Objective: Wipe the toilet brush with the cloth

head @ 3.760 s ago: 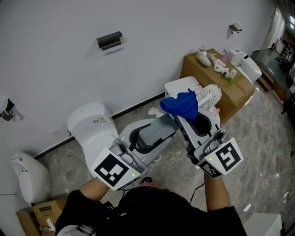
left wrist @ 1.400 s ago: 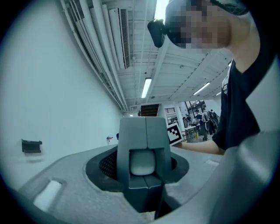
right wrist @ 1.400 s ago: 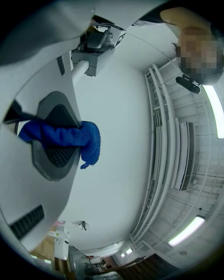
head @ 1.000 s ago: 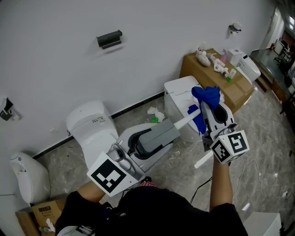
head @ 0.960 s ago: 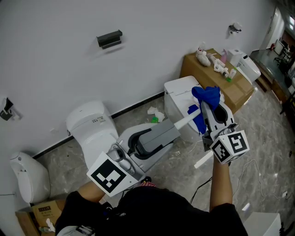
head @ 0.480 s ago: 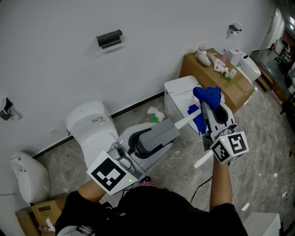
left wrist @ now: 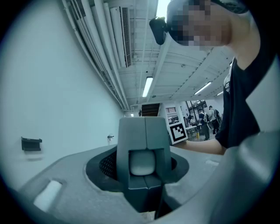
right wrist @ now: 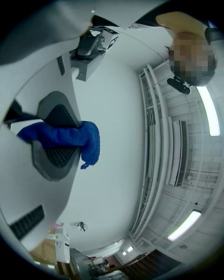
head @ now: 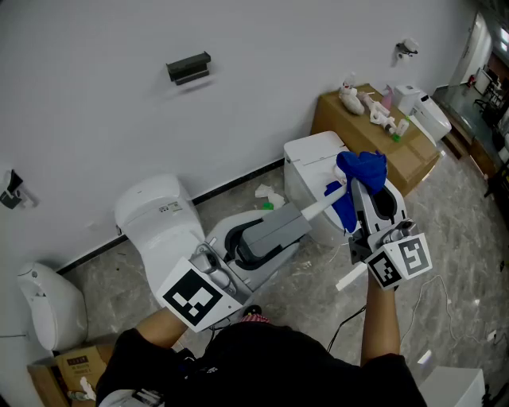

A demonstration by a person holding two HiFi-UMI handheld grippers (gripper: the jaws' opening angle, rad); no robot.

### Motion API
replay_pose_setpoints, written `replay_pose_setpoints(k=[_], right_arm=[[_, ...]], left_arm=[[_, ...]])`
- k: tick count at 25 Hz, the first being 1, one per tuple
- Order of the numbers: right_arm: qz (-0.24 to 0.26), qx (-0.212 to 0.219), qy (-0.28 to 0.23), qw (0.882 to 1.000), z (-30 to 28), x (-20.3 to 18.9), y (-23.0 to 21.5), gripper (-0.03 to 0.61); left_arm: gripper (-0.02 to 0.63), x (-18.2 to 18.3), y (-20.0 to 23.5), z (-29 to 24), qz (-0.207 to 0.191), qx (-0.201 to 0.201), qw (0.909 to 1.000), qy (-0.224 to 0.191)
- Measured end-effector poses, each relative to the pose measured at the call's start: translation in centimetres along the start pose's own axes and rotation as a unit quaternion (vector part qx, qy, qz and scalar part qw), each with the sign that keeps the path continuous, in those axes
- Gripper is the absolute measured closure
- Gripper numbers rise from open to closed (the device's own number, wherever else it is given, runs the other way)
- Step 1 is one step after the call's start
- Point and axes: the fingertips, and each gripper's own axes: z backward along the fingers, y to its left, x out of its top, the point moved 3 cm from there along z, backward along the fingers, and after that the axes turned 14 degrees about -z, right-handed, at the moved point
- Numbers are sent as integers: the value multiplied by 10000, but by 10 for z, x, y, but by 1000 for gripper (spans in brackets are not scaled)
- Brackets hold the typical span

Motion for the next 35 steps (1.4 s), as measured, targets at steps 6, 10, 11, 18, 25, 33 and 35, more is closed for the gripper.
replay_pose_setpoints(k=[6,10,11,18,25,33,35], right_arm=[[-122,222,-240,9994,21,7,14,500],[-280,263,-340,9987,32,2,24,500],[-303,273,-347,9986,35,0,27,500],[-392,289,-64,9988,43,-28,36,500],[-378,247,293,9986,47,-57,43,500],[-379,555,549,9962,35,-77,66,500],[-404,647,522,9957,31,-75,74,500]], left_arm=[[431,-2,-2,-3,-6,89,10000,-3],[431,0,-1,-3,-25,115,9999,-24],[431,1,-1,-2,-32,123,9999,-33],[431,4,4,-4,6,194,9998,-83],[431,8,2,-2,8,225,9997,-120],[431,14,0,-1,-12,140,9997,-218],[431,13,-1,-1,6,121,9997,-222]])
